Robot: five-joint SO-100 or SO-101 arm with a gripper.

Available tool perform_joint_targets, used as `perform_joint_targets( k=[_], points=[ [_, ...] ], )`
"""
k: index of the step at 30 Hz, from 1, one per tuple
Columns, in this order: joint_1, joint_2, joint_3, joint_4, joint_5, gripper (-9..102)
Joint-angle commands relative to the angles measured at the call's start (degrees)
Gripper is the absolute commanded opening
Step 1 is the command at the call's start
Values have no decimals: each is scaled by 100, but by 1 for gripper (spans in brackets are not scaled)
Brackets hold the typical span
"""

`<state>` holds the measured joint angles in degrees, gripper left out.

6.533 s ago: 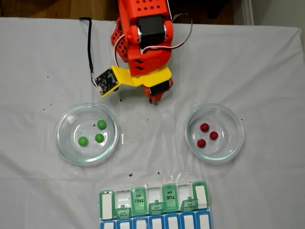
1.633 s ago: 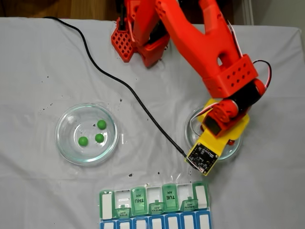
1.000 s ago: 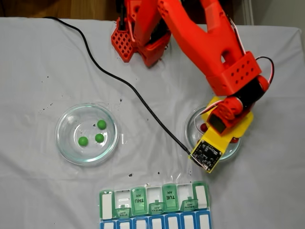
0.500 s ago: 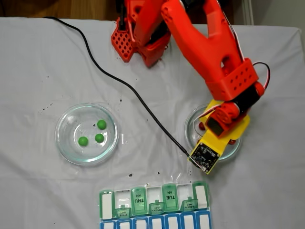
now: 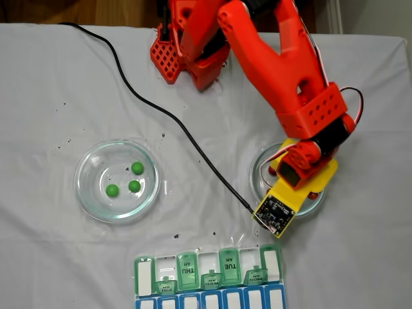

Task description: Sort medicines into box.

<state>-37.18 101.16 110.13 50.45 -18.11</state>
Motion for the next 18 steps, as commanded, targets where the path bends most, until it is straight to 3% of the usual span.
perform_joint_targets(
  k=[1, 18],
  points=[
    [0, 114, -79, -9, -9, 0],
    [53, 1564, -519, 756, 44, 0]
  ],
)
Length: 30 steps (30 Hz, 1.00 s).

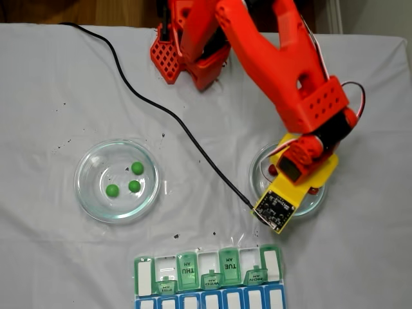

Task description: Sort medicines into box.

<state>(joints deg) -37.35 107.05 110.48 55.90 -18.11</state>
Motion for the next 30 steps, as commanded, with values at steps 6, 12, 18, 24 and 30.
perform_joint_targets(
  k=[6, 12, 18, 24, 30],
  points=[
    [316, 1450, -914, 562, 132, 0],
    [1143, 1424, -1608, 870, -53, 0],
    [2268, 510, -2628, 844, -343, 0],
    [2487, -35, -2654, 439, -431, 0],
    [2338, -264, -2531, 396, -448, 0]
  ],
)
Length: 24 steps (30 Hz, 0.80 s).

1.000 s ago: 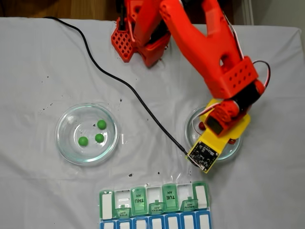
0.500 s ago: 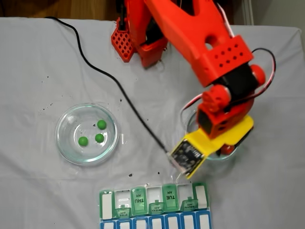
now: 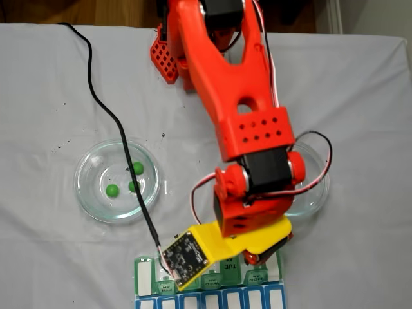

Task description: Sort medicines into box.

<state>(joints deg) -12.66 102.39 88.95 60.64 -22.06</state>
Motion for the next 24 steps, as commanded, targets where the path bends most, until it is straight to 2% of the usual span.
perform_joint_targets(
  k=[1, 19, 24],
  points=[
    [-167, 202, -343, -62, -53, 0],
    [-255, -844, -773, -703, 26, 0],
    [-158, -949, -1063, -642, 26, 0]
  ],
)
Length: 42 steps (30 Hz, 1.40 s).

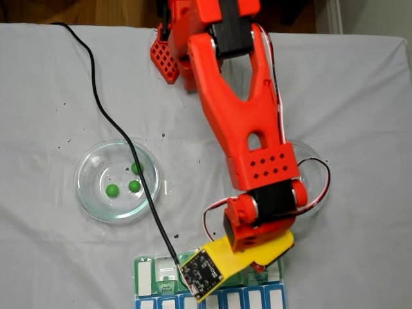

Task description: Sort medicines into box.

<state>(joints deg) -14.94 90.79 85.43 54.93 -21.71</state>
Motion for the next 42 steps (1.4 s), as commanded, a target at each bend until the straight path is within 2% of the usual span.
perform_joint_targets(
  k=[1, 10, 17, 19, 26, 30, 34, 40, 42],
  points=[
    [79, 246, -729, -26, -26, 0],
    [79, 765, -598, 272, -202, 0],
    [149, 659, -659, 26, -185, 1],
    [132, 598, -659, 26, -185, 9],
    [132, 580, -650, 53, -70, 23],
    [132, 606, -624, 70, -35, 26],
    [105, 809, -562, 193, -53, 24],
    [-44, 1793, -272, 756, 9, 9],
    [-167, 2109, -229, 1081, 9, 0]
  ],
)
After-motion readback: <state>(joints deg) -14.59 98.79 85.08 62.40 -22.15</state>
